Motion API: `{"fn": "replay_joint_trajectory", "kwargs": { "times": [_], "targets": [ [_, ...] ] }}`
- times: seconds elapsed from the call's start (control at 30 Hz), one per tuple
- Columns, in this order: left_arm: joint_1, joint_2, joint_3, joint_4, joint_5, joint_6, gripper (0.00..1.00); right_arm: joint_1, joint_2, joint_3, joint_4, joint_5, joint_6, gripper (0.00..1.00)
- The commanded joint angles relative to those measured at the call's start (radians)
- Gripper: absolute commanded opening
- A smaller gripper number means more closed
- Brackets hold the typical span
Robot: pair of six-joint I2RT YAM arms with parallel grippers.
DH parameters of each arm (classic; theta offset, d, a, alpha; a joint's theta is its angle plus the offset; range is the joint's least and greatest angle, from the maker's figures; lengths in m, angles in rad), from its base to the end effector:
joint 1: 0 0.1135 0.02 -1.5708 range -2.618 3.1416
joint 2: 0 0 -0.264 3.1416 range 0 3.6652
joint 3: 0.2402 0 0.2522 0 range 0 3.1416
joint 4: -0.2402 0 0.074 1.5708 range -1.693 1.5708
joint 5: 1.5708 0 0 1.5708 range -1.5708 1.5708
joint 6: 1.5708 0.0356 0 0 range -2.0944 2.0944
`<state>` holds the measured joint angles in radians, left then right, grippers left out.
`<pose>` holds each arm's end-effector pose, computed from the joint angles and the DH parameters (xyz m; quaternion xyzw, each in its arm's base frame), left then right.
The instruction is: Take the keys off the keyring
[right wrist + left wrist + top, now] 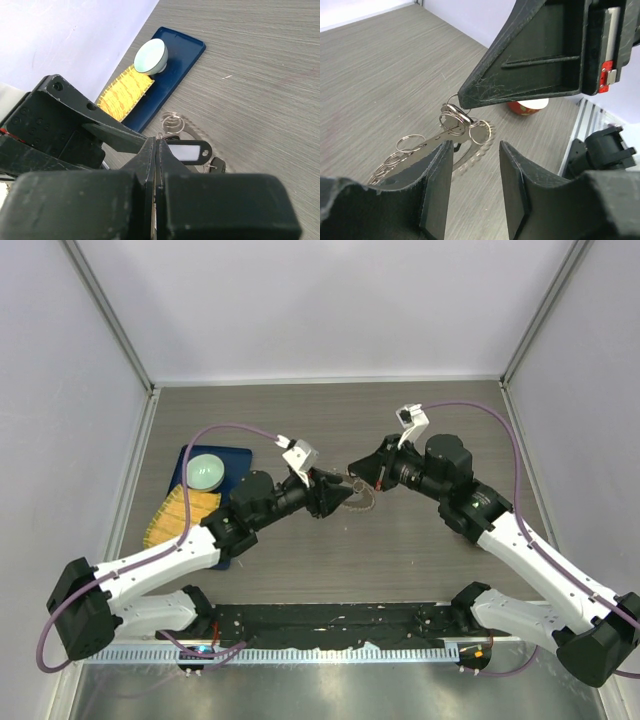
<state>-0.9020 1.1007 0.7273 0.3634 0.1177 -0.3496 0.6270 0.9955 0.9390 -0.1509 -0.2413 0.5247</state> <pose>0.1578 -0.2064 0.3143 0.2333 0.6712 -0.4453 0.5448 0.1817 0.1422 0.3587 -0.1151 0.7660 0.4190 0.4738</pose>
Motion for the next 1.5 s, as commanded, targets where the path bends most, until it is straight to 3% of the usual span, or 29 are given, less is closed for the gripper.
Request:
{"fn": "replay_joint_trajectory", "kwargs": {
  "times": [0.0,0.2,0.37,0.93,1.2,1.47],
  "targets": [
    [-0.005,0.034,0.070,0.026,0.024,0.125,0.45,0.005,-0.012,0.043,0.111,0.004,0.023,0.01],
    [-0.054,0.056,0.084,0.045,-0.178,0.233,0.46,0.005,-0.014,0.021,0.135,0.014,0.046,0.01],
    [-0.087,0.076,0.083,0.078,-0.268,0.299,0.45,0.005,-0.024,0.011,0.142,0.019,0.052,0.01],
    [-0.090,0.056,0.061,0.108,-0.319,0.330,0.32,0.004,-0.038,-0.014,0.172,0.007,0.077,0.01],
    [-0.090,0.056,0.058,0.111,-0.291,0.319,0.36,0.005,-0.046,-0.029,0.186,0.017,0.095,0.01],
    [-0.090,0.074,0.080,0.101,-0.388,0.320,0.33,0.008,-0.058,-0.042,0.195,0.016,0.107,0.01]
  ]
}}
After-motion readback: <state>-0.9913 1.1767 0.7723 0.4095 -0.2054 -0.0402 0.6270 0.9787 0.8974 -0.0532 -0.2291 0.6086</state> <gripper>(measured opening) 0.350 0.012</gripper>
